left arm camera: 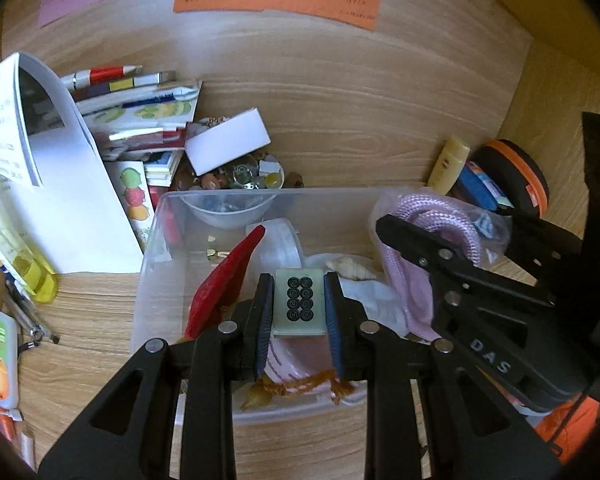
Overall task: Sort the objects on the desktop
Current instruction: 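Carry the bagged rope and dotted block over the clear plastic box, then open both grippers to drop the rope and dotted block into the box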
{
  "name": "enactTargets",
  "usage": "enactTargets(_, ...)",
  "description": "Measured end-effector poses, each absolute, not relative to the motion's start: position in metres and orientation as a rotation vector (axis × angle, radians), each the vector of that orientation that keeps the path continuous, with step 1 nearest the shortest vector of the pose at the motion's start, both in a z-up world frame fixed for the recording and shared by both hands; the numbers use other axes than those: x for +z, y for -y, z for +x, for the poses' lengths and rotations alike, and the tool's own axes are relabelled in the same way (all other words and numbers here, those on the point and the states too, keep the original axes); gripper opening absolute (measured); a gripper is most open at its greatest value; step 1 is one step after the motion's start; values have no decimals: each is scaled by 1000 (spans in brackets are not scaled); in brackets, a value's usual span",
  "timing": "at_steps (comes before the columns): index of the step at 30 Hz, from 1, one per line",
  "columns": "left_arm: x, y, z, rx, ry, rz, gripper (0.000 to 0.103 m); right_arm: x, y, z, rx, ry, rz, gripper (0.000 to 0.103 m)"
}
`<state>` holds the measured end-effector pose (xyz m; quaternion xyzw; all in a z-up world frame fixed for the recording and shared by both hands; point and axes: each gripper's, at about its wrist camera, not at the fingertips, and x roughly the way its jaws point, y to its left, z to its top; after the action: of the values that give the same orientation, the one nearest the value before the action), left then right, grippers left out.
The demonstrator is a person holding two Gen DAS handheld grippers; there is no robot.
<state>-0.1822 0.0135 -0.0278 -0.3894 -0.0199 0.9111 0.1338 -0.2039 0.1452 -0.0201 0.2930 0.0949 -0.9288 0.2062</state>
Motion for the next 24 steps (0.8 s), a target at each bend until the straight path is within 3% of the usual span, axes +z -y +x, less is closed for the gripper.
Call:
enactTargets(3,-31,-13,-185,2634,58,-1141,24,-23,-145,-206,-2574,-271,841,28)
enactTargets(6,-30,-13,-184,2634,50,-1128,24,-25,-144,-205,-2577,-292,851,43)
enactTargets(13,-22,-7,-180,2630,67,-1106,25,-22,-140,-196,-2615,-367,778,56)
enactTargets(18,-15,-3,-174,2630,95,-1084,32,-17,-143,-190,-2660,-393,712,69)
enactTargets(22,-9,1,-165,2642,121,-1056,52,-14,-145,-189,-2654,-380,689,71)
enactTargets(24,-5,3,-158,2663,119,-1028,55,-11,-145,-187,-2651,-380,676,75)
